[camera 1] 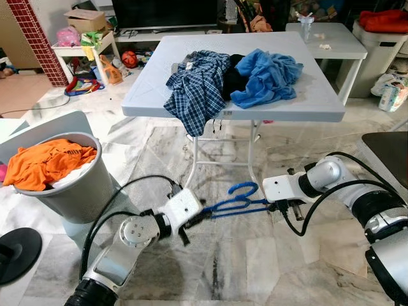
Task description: Hang hanger
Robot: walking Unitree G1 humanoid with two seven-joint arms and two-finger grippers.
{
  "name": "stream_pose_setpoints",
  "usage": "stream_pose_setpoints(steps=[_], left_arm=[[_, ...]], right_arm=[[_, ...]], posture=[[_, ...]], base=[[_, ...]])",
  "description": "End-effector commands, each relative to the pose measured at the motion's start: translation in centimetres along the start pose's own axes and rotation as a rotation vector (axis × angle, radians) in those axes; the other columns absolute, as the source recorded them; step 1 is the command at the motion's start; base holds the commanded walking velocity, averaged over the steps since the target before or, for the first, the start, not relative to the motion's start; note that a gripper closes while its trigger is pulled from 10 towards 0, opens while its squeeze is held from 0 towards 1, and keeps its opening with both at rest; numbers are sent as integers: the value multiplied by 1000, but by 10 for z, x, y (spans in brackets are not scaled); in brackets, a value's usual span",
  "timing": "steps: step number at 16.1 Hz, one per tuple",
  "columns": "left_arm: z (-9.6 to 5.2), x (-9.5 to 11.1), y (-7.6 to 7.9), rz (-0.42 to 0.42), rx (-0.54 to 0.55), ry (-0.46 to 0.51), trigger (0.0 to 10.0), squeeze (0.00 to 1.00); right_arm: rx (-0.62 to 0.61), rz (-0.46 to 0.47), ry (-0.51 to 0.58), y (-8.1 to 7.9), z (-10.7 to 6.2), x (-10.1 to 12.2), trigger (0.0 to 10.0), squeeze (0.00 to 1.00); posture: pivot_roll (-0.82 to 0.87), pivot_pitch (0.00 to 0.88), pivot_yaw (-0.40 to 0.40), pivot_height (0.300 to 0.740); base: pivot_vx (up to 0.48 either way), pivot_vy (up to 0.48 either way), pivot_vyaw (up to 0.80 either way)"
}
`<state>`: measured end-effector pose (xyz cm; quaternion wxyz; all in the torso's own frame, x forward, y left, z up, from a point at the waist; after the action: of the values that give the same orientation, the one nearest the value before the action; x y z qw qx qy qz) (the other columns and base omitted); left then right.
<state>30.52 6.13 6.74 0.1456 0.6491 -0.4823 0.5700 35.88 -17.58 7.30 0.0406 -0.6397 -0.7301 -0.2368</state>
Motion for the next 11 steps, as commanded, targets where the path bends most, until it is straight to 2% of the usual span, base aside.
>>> stream_pose_setpoints(steps=[1, 3, 7, 9, 11], left_arm=[[-4, 14, -21, 48, 80, 48, 10000, 1000], [-5, 20, -29, 54, 128, 83, 10000, 1000], [-8, 25, -16, 45, 118, 133, 10000, 1000], [-8, 25, -17, 35, 128, 137, 10000, 1000], [-10, 27, -18, -2, 177, 160, 10000, 1000]], right_arm=[[-14, 24, -57, 1, 0, -10, 0, 0], [-61, 54, -77, 2, 3, -16, 0, 0], [-109, 98, -92, 2, 6, -24, 0, 0], [-141, 120, -98, 5, 4, -25, 0, 0], [-255, 225, -73, 16, 2, -28, 0, 0]], posture=[[-79, 0, 54, 740], [-74, 0, 51, 740], [-73, 0, 52, 740], [-74, 0, 50, 740], [-74, 0, 43, 740]], base=[[0, 0, 0], [0, 0, 0], [0, 0, 0], [0, 0, 0], [0, 0, 0]])
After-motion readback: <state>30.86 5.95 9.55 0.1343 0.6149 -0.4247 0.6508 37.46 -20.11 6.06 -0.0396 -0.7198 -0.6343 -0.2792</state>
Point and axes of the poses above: a point about 5 cm out from each wrist's last joint towards the gripper, its own z axis pointing out of the wrist towards the gripper, its own x axis along the axis of the wrist's last joint, y = z × x, the point moved 5 cm from there along z, pointing out of the wrist towards the gripper, and after that the axes turned 4 degrees about z, right-handed, at the moved point
